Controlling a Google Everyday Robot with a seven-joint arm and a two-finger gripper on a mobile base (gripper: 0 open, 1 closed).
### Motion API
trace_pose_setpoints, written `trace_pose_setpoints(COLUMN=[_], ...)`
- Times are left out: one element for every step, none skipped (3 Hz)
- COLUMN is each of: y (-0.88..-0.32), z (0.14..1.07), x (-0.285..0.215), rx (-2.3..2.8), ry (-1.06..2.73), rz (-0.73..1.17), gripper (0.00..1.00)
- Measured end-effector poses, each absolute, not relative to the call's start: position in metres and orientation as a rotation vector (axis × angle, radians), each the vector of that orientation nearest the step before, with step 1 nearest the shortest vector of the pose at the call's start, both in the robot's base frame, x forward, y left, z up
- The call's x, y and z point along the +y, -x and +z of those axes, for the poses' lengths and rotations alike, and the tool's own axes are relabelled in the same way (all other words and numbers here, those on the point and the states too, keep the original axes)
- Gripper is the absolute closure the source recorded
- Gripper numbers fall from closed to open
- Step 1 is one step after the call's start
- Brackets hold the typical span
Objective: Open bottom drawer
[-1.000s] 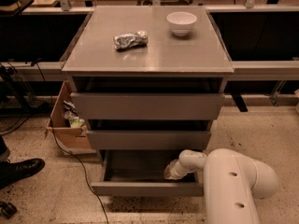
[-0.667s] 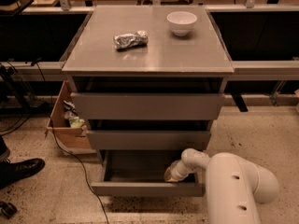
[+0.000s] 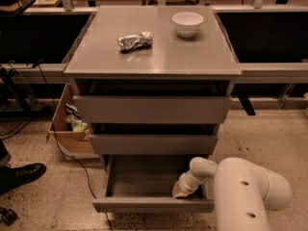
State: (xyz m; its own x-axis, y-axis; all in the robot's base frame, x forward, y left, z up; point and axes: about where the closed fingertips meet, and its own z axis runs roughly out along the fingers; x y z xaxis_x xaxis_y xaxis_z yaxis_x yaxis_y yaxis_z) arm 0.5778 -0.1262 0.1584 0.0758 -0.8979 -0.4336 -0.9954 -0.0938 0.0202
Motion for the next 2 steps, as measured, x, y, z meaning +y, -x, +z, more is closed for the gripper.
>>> trace_pose_setpoints(y=[-0.5524, -0.5522], z=[0.1506, 0.148], x=[-0.1374, -0.1363], rx=[1.95, 1.954], ry=[2.105, 2.104], rz=[0.545, 0.556], gripper=[1.0, 1.0])
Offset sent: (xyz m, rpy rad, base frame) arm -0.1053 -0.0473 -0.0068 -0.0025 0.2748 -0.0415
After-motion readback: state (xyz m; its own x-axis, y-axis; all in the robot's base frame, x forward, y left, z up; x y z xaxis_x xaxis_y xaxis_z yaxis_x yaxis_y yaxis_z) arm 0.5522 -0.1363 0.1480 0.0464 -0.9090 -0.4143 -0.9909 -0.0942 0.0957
